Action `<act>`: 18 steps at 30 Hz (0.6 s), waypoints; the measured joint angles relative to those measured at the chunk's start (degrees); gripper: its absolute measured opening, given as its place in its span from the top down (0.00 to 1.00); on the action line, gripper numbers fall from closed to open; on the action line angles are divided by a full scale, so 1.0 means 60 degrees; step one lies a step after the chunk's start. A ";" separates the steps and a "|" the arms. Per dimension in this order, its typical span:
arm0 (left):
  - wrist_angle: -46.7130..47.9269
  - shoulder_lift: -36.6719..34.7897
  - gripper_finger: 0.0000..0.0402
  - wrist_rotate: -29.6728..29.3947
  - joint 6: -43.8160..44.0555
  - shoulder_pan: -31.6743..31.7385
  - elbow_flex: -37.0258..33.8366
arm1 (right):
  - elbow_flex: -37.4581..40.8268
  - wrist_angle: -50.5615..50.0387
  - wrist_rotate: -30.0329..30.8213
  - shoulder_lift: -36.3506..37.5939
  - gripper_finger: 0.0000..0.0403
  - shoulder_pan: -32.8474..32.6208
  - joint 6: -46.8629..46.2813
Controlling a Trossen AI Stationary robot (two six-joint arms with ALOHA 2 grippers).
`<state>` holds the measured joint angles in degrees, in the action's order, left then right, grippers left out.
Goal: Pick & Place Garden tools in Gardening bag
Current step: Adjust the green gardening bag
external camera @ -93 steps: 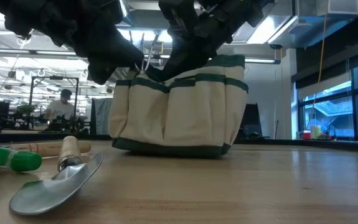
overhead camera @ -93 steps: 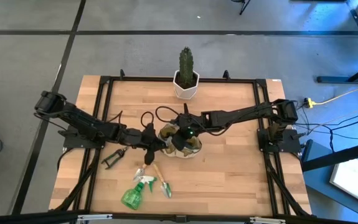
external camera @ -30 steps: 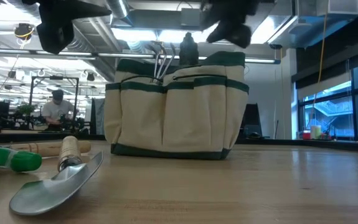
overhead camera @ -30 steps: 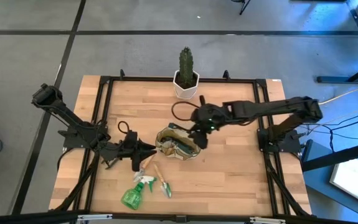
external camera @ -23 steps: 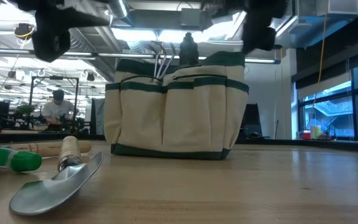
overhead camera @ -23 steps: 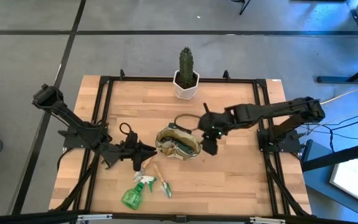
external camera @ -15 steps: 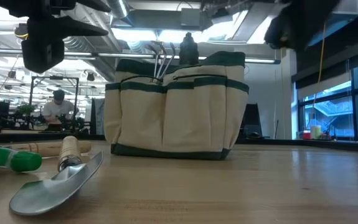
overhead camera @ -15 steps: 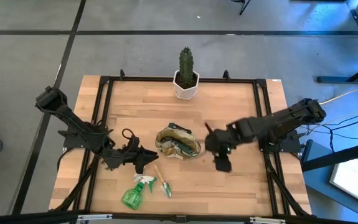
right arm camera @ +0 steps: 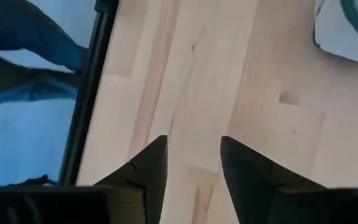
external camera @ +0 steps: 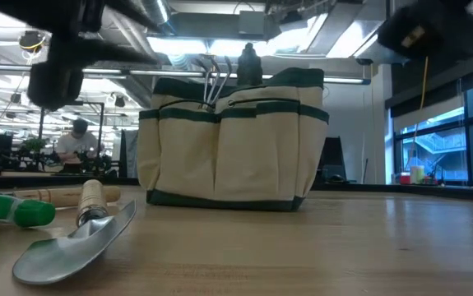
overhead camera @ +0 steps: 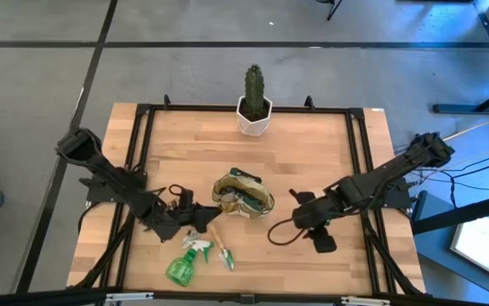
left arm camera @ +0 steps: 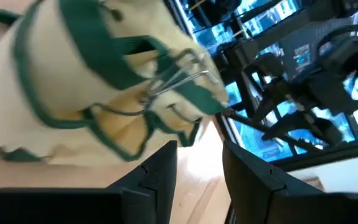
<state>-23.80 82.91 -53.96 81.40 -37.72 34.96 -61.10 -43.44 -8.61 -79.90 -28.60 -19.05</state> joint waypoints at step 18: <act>0.5336 0.0995 0.93 0.0194 0.4079 0.0142 0.1749 | 0.5241 0.6697 0.1727 0.3441 0.63 0.2008 -0.1240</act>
<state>8.22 88.88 -52.80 105.87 -36.86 45.45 -29.65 -3.25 1.75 -59.26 -16.55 -26.49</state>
